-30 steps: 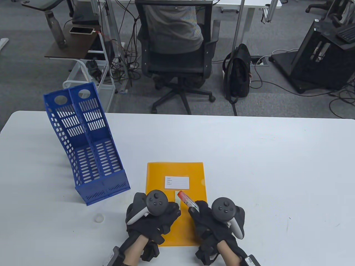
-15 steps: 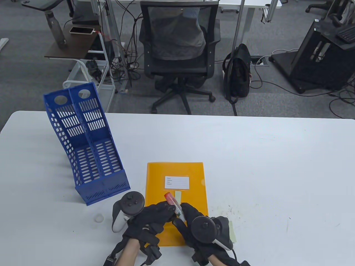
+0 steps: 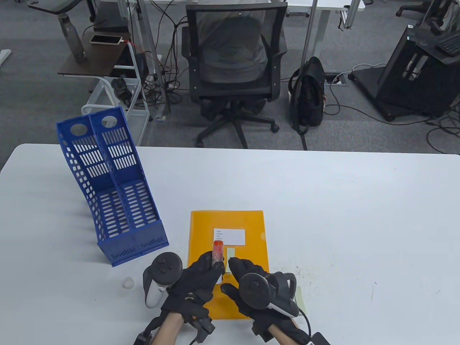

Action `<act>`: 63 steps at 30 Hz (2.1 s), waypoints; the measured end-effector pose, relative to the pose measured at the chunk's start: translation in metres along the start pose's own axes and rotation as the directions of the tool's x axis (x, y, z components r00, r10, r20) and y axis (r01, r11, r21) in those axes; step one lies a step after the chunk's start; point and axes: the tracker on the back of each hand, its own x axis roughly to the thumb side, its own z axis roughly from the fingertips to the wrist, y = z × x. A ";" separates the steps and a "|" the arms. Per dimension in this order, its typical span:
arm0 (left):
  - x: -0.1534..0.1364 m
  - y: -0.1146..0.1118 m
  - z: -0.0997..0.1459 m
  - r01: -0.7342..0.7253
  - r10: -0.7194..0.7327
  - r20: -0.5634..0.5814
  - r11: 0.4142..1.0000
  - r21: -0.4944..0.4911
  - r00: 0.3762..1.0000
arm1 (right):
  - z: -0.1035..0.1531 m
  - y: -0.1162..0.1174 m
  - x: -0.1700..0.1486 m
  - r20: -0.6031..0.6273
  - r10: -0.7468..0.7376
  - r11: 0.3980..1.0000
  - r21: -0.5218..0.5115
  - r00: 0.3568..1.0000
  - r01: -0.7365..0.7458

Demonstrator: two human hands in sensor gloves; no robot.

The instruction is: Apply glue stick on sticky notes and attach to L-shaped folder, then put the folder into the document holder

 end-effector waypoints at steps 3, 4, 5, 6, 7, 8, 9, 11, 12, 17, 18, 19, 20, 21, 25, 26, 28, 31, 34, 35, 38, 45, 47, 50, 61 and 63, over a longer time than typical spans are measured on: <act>-0.001 0.001 0.002 0.069 -0.068 -0.020 0.995 0.071 0.997 | 0.004 -0.011 -0.019 -0.044 0.117 0.993 -0.004 0.992 -0.118; -0.001 0.001 0.002 0.081 -0.079 -0.021 0.994 0.078 0.997 | 0.006 -0.014 -0.027 -0.055 0.154 0.988 0.015 0.987 -0.153; -0.001 0.002 0.002 0.085 -0.083 -0.027 0.993 0.081 0.996 | 0.008 -0.015 -0.033 -0.069 0.178 0.984 0.029 0.982 -0.177; 0.000 0.003 0.002 0.089 -0.087 -0.026 0.992 0.090 0.996 | 0.013 -0.017 -0.043 -0.094 0.215 0.976 0.051 0.972 -0.210; 0.000 0.003 0.002 0.091 -0.090 -0.021 0.992 0.090 0.996 | 0.015 -0.016 -0.047 -0.096 0.231 0.972 0.072 0.968 -0.225; 0.000 0.004 0.002 0.093 -0.091 -0.019 0.992 0.090 0.996 | 0.020 -0.015 -0.054 -0.109 0.260 0.962 0.110 0.960 -0.248; 0.000 0.004 0.002 0.094 -0.093 -0.018 0.991 0.091 0.996 | 0.023 -0.014 -0.059 -0.116 0.276 0.956 0.139 0.954 -0.259; -0.001 0.003 0.002 0.106 -0.104 -0.016 0.990 0.094 0.994 | 0.031 -0.009 -0.069 -0.131 0.304 0.941 0.196 0.944 -0.276; -0.001 0.003 0.002 0.110 -0.109 -0.016 0.990 0.093 0.994 | 0.036 -0.007 -0.073 -0.145 0.320 0.934 0.217 0.936 -0.285; -0.001 0.001 0.002 0.125 -0.124 -0.022 0.989 0.078 0.992 | 0.053 0.007 -0.086 -0.149 0.414 0.872 0.348 0.898 -0.344; -0.001 0.001 0.002 0.128 -0.127 -0.023 0.989 0.078 0.992 | 0.055 0.009 -0.088 -0.147 0.429 0.860 0.369 0.891 -0.353; -0.001 0.001 0.002 0.131 -0.129 -0.026 0.988 0.078 0.991 | 0.059 0.011 -0.089 -0.142 0.449 0.844 0.391 0.882 -0.367; -0.001 0.001 0.002 0.133 -0.132 -0.027 0.988 0.077 0.991 | 0.060 0.012 -0.090 -0.141 0.460 0.837 0.398 0.876 -0.375; -0.001 0.001 0.002 0.134 -0.132 -0.029 0.988 0.076 0.991 | 0.063 0.014 -0.091 -0.139 0.473 0.827 0.409 0.870 -0.385; -0.001 0.001 0.003 0.131 -0.128 -0.036 0.989 0.073 0.991 | 0.068 0.017 -0.094 -0.134 0.502 0.806 0.432 0.854 -0.405; -0.001 0.001 0.003 0.130 -0.128 -0.038 0.989 0.072 0.991 | 0.069 0.018 -0.095 -0.135 0.508 0.804 0.429 0.851 -0.412; 0.000 0.001 0.003 0.126 -0.124 -0.037 0.990 0.069 0.992 | 0.070 0.019 -0.095 -0.133 0.505 0.808 0.419 0.853 -0.413; 0.000 0.000 0.003 0.126 -0.124 -0.033 0.990 0.065 0.992 | 0.071 0.019 -0.094 -0.134 0.511 0.807 0.414 0.849 -0.421; 0.001 0.000 0.003 0.129 -0.128 -0.029 0.990 0.058 0.991 | 0.072 0.018 -0.095 -0.141 0.521 0.808 0.398 0.842 -0.434; 0.001 0.000 0.002 0.133 -0.132 -0.029 0.990 0.056 0.991 | 0.072 0.018 -0.095 -0.147 0.520 0.811 0.392 0.841 -0.433; 0.000 0.000 0.002 0.139 -0.137 -0.029 0.989 0.050 0.990 | 0.073 0.016 -0.097 -0.172 0.505 0.830 0.365 0.846 -0.421; 0.000 0.000 0.001 0.147 -0.146 -0.033 0.988 0.044 0.989 | 0.072 0.007 -0.101 -0.221 0.476 0.866 0.290 0.851 -0.408; 0.000 0.000 0.001 0.151 -0.150 -0.033 0.988 0.044 0.988 | 0.072 0.005 -0.102 -0.230 0.478 0.868 0.274 0.848 -0.415; 0.000 0.000 0.001 0.155 -0.153 -0.034 0.987 0.045 0.988 | 0.069 0.002 -0.103 -0.246 0.477 0.872 0.254 0.844 -0.419; 0.000 0.000 0.001 0.167 -0.165 -0.035 0.985 0.046 0.986 | 0.058 -0.007 -0.108 -0.313 0.437 0.899 0.180 0.843 -0.400; 0.000 0.001 0.001 0.168 -0.166 -0.037 0.985 0.048 0.985 | 0.056 -0.007 -0.109 -0.324 0.429 0.903 0.175 0.843 -0.392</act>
